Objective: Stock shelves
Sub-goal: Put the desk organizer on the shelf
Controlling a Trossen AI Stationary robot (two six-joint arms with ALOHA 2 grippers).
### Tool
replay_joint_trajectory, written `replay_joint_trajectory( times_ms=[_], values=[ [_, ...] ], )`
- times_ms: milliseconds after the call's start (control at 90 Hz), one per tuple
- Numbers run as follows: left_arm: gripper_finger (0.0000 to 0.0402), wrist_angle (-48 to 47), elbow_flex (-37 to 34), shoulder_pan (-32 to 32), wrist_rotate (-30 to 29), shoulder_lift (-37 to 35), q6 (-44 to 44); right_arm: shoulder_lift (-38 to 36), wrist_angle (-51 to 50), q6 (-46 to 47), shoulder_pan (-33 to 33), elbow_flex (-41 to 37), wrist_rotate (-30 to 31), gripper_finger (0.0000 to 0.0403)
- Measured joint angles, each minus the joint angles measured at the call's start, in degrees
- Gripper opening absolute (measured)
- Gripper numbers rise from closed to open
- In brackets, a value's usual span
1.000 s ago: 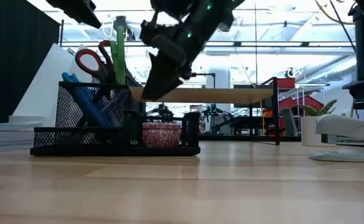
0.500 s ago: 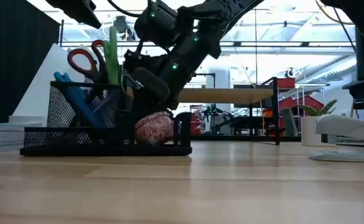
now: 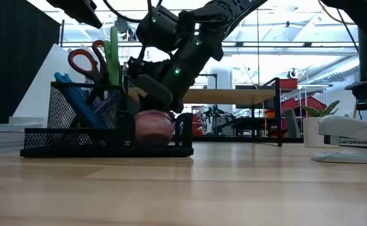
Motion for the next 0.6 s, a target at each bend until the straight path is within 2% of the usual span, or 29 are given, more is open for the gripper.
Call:
replay_joint_trajectory(
  times_ms=[100, 189, 600],
  values=[
    [0.0038, 0.02, 0.00, 0.00, 0.00, 0.00, -0.03, 0.06, 0.12, -0.42, 0.09, -0.04, -0.07, 0.0032],
    [0.0038, 0.02, 0.00, -0.02, 0.00, 0.00, -0.03, 0.09, 0.66, -0.79, 0.05, -0.09, -0.57, 0.0007],
    [0.0038, 0.02, 0.00, 0.00, 0.00, 0.00, -0.03, 0.11, 1.50, -0.88, 0.11, -0.09, -0.28, 0.0001]
  ],
)
